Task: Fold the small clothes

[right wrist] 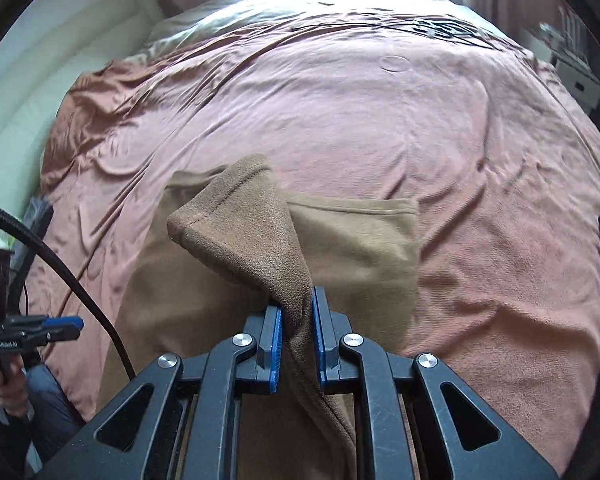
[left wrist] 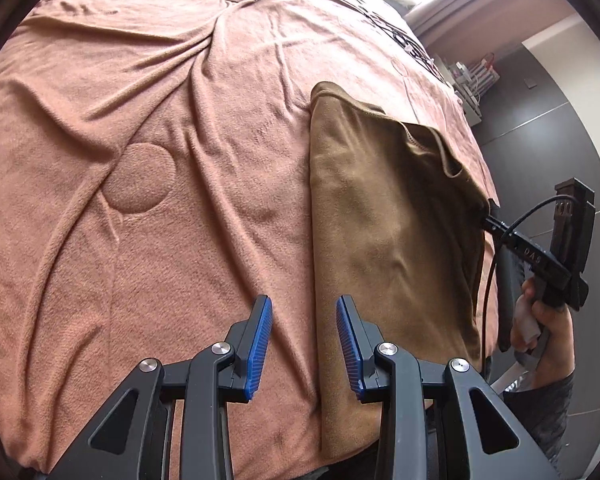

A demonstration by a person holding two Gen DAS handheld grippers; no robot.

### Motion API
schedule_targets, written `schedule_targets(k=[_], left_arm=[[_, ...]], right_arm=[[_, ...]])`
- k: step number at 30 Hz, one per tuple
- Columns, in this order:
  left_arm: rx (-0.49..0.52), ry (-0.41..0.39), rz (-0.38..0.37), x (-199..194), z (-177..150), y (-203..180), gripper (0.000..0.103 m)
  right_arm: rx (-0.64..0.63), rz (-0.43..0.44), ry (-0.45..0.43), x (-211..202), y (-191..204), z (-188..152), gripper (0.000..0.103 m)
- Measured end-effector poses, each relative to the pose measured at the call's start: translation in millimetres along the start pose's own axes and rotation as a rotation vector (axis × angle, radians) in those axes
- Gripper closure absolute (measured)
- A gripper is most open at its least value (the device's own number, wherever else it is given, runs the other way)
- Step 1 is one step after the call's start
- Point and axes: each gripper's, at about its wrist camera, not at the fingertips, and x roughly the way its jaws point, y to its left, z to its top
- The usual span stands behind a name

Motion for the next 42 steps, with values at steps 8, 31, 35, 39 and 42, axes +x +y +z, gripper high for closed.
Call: schedule_targets(k=[8, 31, 35, 39, 42], left_arm=[[0.016, 0.028, 0.017, 19, 11, -11, 0.067], [0.027, 0.104, 0.033, 61, 13, -20, 0.067], [0.033, 0.117, 0.015, 59, 1, -21, 0.067], [0.030, 0.125, -0.003, 56, -11, -19, 0.067], [0.022, 0.133, -0.023, 54, -22, -16, 0.067]], right_arm=[[0.151, 0.068, -0.002, 15, -42, -5, 0.096], [0.243, 0.120, 0.052, 4, -74, -22, 0.043], [0.211, 0.132, 0.118, 2, -67, -37, 0.043], [0.212, 0.138, 0.152, 1, -66, -57, 0.060], [0.243, 0.137, 0.176, 0, -70, -71, 0.067]])
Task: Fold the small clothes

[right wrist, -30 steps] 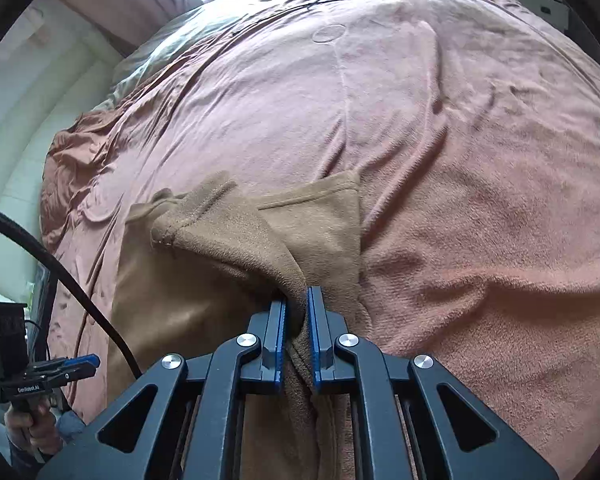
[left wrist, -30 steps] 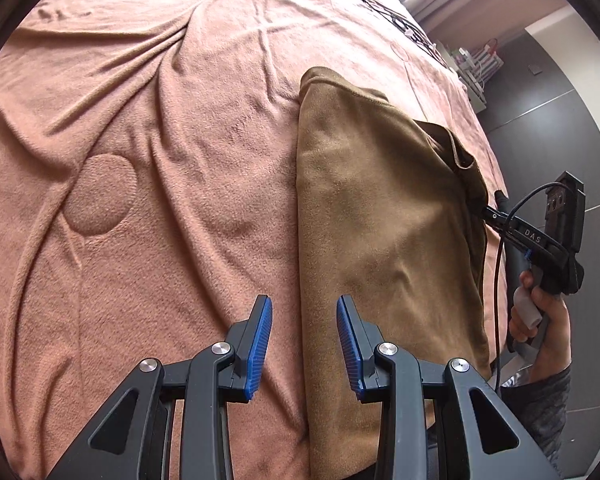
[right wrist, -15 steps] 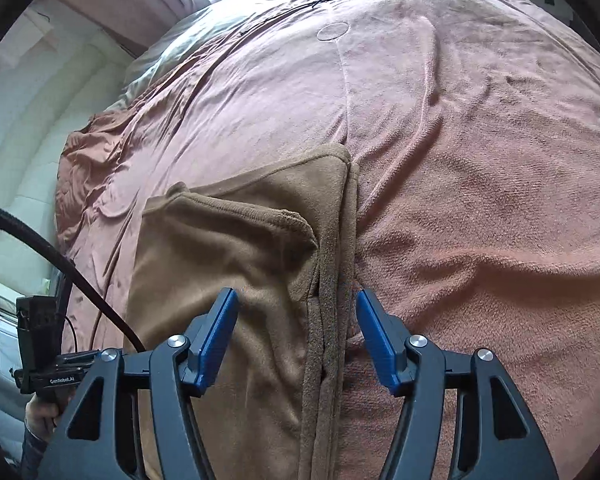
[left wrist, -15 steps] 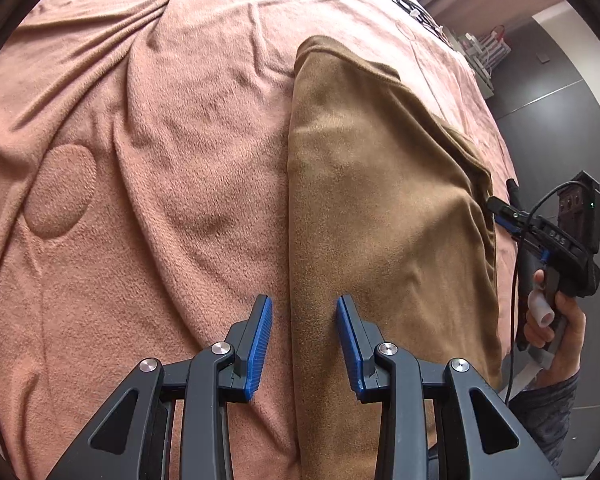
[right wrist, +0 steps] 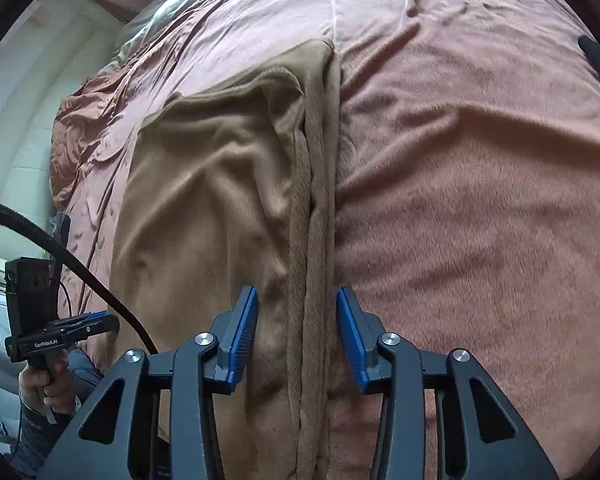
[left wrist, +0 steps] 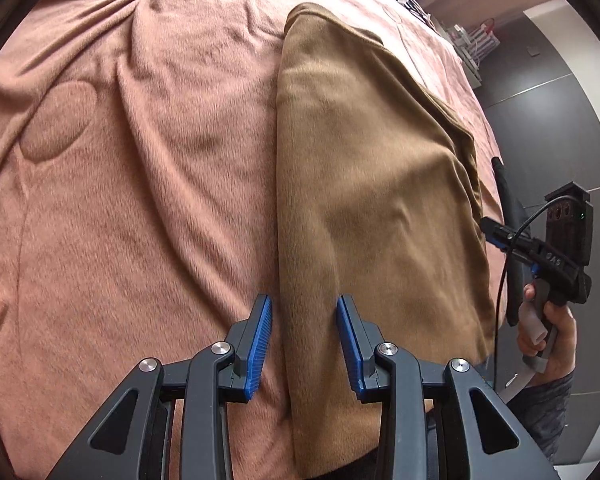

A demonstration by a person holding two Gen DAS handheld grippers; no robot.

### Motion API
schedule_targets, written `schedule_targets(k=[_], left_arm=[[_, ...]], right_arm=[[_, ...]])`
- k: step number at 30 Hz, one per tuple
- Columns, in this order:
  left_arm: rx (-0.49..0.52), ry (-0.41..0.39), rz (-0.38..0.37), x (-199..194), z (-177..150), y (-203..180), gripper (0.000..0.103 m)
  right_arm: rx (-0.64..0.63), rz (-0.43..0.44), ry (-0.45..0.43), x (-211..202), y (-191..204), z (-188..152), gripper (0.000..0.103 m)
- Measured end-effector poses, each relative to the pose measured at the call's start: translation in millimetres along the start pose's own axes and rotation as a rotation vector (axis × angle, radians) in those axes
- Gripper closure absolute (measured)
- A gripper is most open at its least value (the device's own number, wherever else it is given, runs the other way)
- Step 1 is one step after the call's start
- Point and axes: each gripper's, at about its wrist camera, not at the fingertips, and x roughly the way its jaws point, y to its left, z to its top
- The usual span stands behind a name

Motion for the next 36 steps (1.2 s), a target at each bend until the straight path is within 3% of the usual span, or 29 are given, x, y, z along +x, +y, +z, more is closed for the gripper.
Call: schedule_targets(k=[12, 18, 19, 21, 24, 30, 36], left_arm=[[0.020, 0.040, -0.020, -3, -36, -1, 0.067], [0.028, 0.045, -0.029, -2, -50, -4, 0.068], [0.036, 0.040, -0.026, -2, -52, -5, 0.071], [0.036, 0.027, -0.006, -4, -54, -3, 0.086], [0.033, 0.014, -0.021, -9, -56, -2, 0.094], [0.076, 0.009, -0.011, -28, -53, -1, 0.096], [0.092, 0.045, 0.007, -24, -45, -1, 0.093]], right_arm=[[0.090, 0.108, 0.007, -30, -19, -39, 0.070], [0.079, 0.077, 0.031, -24, -21, -48, 0.070], [0.084, 0.077, 0.028, -25, -20, -50, 0.071], [0.079, 0.076, 0.024, -28, -18, -53, 0.083], [0.064, 0.093, 0.032, -32, -13, -62, 0.087], [0.008, 0.120, 0.091, -33, -12, -71, 0.088], [0.047, 0.118, 0.029, -48, -25, -54, 0.084]])
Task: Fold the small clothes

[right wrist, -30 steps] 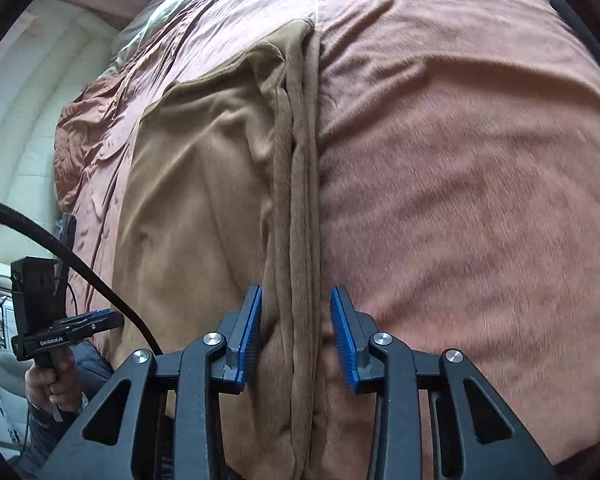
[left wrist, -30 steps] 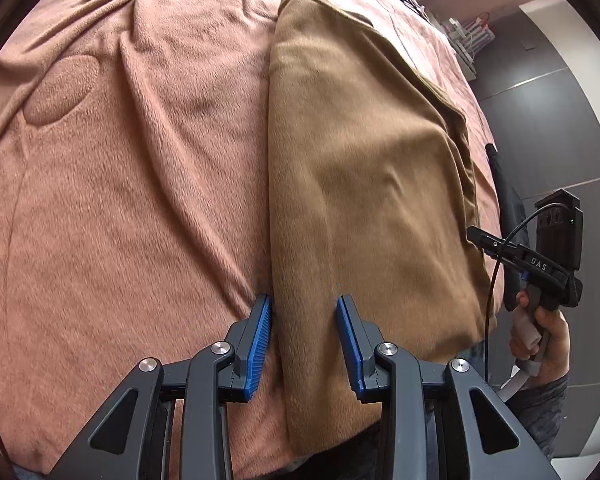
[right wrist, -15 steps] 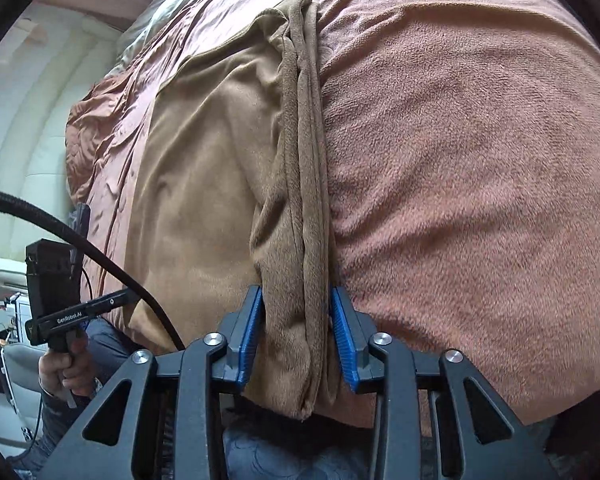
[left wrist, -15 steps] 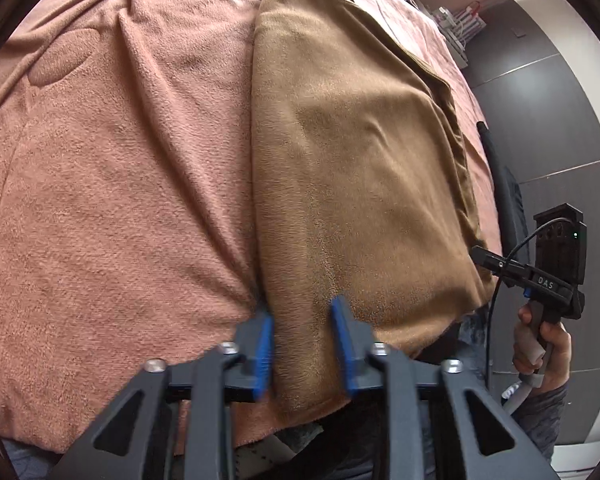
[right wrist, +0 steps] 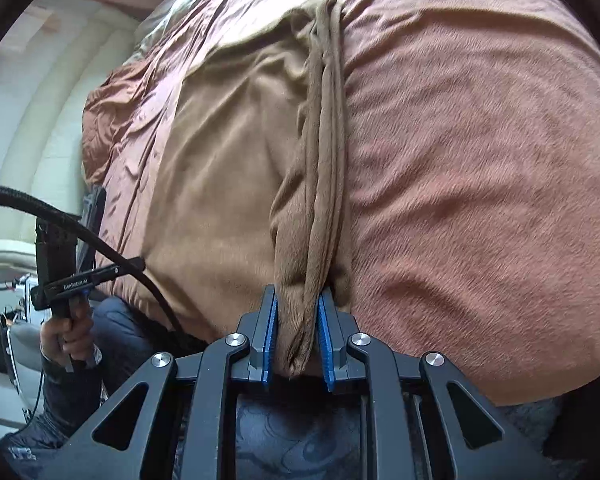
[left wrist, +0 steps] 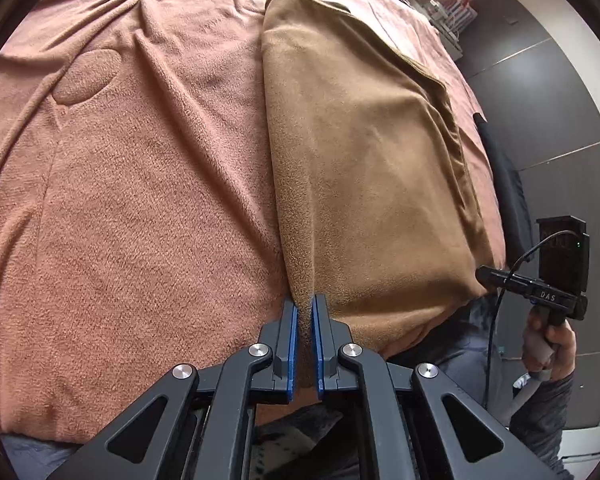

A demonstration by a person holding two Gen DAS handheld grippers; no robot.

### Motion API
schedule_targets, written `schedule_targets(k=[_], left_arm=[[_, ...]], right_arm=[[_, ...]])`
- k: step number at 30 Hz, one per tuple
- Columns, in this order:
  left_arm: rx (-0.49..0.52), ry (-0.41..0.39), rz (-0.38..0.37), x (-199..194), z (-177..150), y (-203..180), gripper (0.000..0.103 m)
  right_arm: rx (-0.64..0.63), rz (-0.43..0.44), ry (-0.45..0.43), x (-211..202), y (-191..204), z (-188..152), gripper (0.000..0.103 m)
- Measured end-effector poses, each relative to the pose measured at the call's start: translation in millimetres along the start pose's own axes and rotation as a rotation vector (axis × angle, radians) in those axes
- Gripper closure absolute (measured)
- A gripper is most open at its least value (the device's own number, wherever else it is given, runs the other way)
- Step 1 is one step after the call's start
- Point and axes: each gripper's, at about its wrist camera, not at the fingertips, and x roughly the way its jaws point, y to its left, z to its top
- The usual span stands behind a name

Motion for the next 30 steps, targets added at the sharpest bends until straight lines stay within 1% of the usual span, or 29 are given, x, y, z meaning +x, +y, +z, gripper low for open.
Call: schedule_targets(k=[1, 2, 3, 4, 5, 6, 7, 8, 11, 12, 13, 18, 26, 30], left_arm=[[-0.005, -0.002, 0.004, 0, 3, -1, 0.092], [-0.010, -0.010, 0.015, -2, 6, -1, 0.092], [-0.011, -0.021, 0.020, -4, 9, -1, 0.091], [-0.014, -0.031, 0.016, -8, 12, 0, 0.085], [-0.022, -0.038, 0.002, -10, 15, 1, 0.079], [-0.032, -0.046, -0.006, -11, 20, 2, 0.063], [-0.035, -0.057, -0.005, -11, 22, 2, 0.049], [-0.035, -0.073, -0.003, -13, 26, 1, 0.045], [-0.027, -0.095, -0.021, -13, 39, -3, 0.044], [-0.033, -0.103, -0.024, -13, 45, -3, 0.044], [-0.037, -0.112, -0.023, -13, 50, -3, 0.044], [-0.040, -0.133, -0.021, -10, 73, -1, 0.044], [-0.058, -0.145, -0.033, 6, 117, 13, 0.044], [-0.063, -0.141, -0.024, 18, 140, 19, 0.044]], right_arm=[[0.001, 0.001, -0.010, -3, -3, 3, 0.082], [-0.001, 0.001, -0.023, -6, -5, 7, 0.073], [0.000, 0.005, -0.035, -7, -7, 11, 0.059], [0.005, 0.011, -0.048, -9, -9, 17, 0.052], [0.008, 0.016, -0.061, -11, -11, 22, 0.045], [0.011, 0.021, -0.074, -13, -13, 27, 0.045], [0.013, 0.028, -0.085, -14, -14, 32, 0.045], [0.011, 0.033, -0.094, -14, -14, 35, 0.045], [-0.003, 0.040, -0.115, -14, -15, 46, 0.045], [-0.007, 0.040, -0.122, -8, -9, 47, 0.045], [-0.011, 0.039, -0.130, -7, -10, 53, 0.045], [-0.020, 0.054, -0.150, -2, -18, 64, 0.045], [-0.021, 0.053, -0.143, 22, -30, 92, 0.045], [-0.023, 0.077, -0.134, 33, -35, 103, 0.045]])
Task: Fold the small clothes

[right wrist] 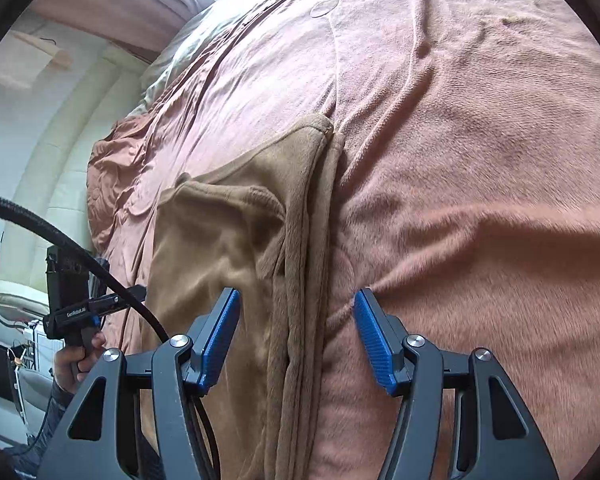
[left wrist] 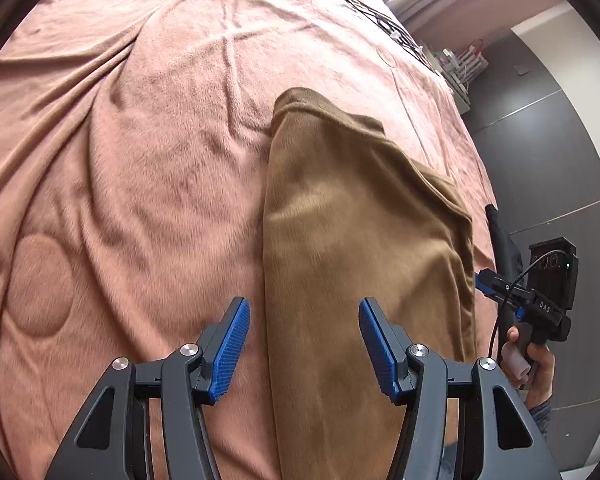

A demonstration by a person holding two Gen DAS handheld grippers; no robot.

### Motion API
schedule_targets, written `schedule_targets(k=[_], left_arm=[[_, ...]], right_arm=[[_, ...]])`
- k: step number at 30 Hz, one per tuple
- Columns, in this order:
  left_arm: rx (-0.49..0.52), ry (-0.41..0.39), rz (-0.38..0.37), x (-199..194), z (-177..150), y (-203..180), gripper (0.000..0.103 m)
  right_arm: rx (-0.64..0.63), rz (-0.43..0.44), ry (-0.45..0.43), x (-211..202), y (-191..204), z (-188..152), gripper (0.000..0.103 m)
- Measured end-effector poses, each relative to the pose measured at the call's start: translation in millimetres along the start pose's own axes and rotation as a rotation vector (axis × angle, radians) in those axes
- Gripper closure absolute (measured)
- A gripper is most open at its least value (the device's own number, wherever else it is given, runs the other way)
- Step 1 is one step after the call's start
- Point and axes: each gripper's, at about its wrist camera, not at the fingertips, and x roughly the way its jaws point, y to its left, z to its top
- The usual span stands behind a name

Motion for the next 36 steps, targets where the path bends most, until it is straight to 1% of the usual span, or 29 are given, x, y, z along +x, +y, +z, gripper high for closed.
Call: schedule_targets(k=[2, 6, 8, 10, 12, 13, 16, 18, 20, 22, 24, 26, 29, 31, 33, 36], left_arm=[[-0.008, -0.001, 0.002, 5, 9, 4, 0.044], [-0.019, -0.011, -0.021, 13, 25, 9, 0.047], [-0.021, -0.013, -0.034, 18, 34, 10, 0.051], [-0.036, -0.013, -0.050, 23, 42, 13, 0.061], [-0.053, -0.015, -0.065, 27, 50, 17, 0.066], [-0.062, -0.017, -0.076, 29, 53, 18, 0.069], [-0.090, -0.020, -0.109, 37, 63, 21, 0.070], [-0.101, -0.026, -0.129, 40, 68, 21, 0.074], [-0.120, -0.021, -0.132, 43, 73, 23, 0.083], [-0.117, -0.024, -0.127, 43, 75, 19, 0.091], [-0.097, -0.035, -0.113, 40, 77, 12, 0.094], [-0.082, -0.054, -0.119, 30, 74, 5, 0.095], [-0.075, -0.078, -0.148, 12, 71, -4, 0.095], [-0.063, -0.090, -0.157, 1, 70, -11, 0.095], [-0.051, -0.102, -0.168, -11, 67, -19, 0.095], [-0.029, -0.122, -0.177, -28, 63, -32, 0.095]], right_arm=[[-0.004, 0.021, 0.001, 7, -1, 7, 0.045], [-0.006, 0.063, 0.007, 20, -6, 18, 0.045], [-0.014, 0.081, 0.009, 27, -8, 24, 0.045], [-0.019, 0.099, 0.009, 33, -8, 28, 0.047], [-0.020, 0.106, 0.010, 42, -10, 35, 0.057], [-0.016, 0.102, 0.013, 49, -11, 40, 0.059], [-0.009, 0.099, 0.020, 60, -11, 47, 0.068], [-0.016, 0.073, 0.025, 61, -8, 49, 0.080], [-0.038, 0.037, 0.022, 56, 0, 48, 0.085], [-0.063, 0.020, 0.003, 47, 9, 46, 0.087], [-0.079, 0.008, -0.013, 38, 18, 42, 0.088], [-0.092, 0.008, -0.027, 29, 28, 37, 0.089], [-0.120, -0.008, -0.044, 16, 43, 29, 0.089], [-0.140, -0.022, -0.057, 6, 56, 24, 0.089], [-0.152, -0.029, -0.070, -10, 59, 17, 0.089], [-0.168, -0.044, -0.093, -21, 75, 8, 0.089]])
